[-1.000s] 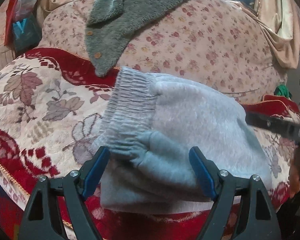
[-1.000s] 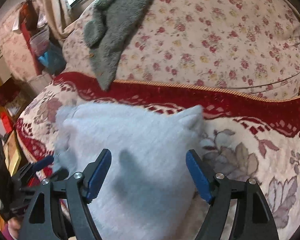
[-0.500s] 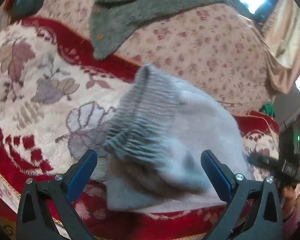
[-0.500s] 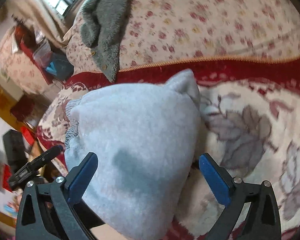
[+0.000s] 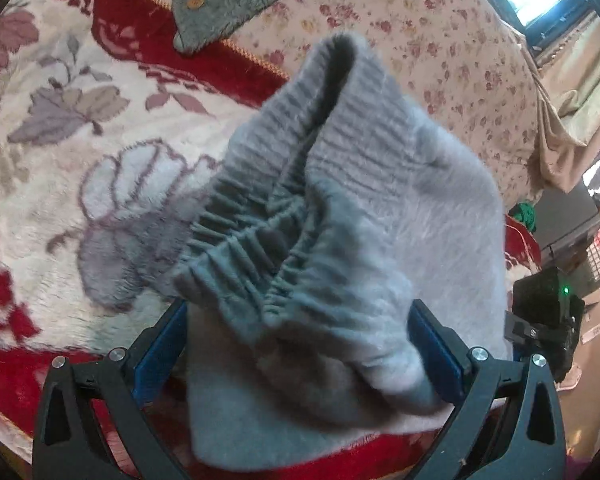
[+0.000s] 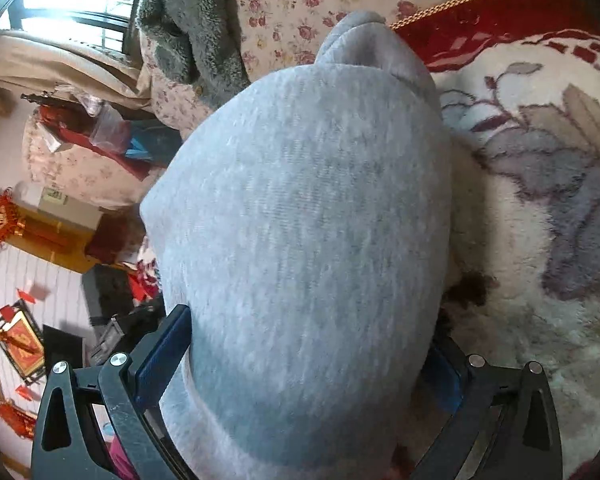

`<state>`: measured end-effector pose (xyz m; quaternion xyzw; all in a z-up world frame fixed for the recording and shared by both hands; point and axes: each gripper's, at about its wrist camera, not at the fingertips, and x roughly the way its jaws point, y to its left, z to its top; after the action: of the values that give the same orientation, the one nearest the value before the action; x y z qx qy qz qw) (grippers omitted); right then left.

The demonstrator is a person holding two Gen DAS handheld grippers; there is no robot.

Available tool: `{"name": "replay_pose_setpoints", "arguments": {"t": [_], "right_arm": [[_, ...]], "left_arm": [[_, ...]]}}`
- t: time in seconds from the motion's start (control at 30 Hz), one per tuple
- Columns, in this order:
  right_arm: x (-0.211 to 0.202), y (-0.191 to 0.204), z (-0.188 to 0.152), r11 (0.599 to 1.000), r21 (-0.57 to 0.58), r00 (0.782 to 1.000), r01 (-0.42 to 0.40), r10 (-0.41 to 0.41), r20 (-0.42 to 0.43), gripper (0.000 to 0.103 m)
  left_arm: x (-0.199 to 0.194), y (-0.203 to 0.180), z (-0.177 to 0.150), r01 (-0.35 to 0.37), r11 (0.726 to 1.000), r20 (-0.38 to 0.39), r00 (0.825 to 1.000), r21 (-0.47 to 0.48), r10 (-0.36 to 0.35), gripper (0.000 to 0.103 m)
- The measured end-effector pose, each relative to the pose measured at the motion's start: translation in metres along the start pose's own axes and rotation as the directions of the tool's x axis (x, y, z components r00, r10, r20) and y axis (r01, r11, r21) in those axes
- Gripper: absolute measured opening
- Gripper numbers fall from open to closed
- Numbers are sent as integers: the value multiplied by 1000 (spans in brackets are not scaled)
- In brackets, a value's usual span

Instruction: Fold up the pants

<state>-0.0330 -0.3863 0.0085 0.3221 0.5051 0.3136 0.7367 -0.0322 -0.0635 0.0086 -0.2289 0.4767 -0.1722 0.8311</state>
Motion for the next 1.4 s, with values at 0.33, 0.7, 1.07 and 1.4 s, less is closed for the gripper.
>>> {"name": "replay_pose_setpoints", "arguments": {"t": [0.33,0.7,1.07,1.4], "right_arm": [[-16,16,-3,995,-94,999,-19,22,35,79],[-118,7,0,993,-104,985,56,-38,166,77],[-224,-58,-15,988,-29,953,152,-139,270,77],[-229,-112,-38,984,76,948,162,-176,265,87]], "left_arm": [[-18,-34,-3,-60,996,72,996,64,56,77],[-2,-137,-7,41,989,73,996,145,-52,73],[64,-244,-52,46,964,26,998,263,-54,73],[87,-256,-84,-52,949,73,997,310,31,75]]}}
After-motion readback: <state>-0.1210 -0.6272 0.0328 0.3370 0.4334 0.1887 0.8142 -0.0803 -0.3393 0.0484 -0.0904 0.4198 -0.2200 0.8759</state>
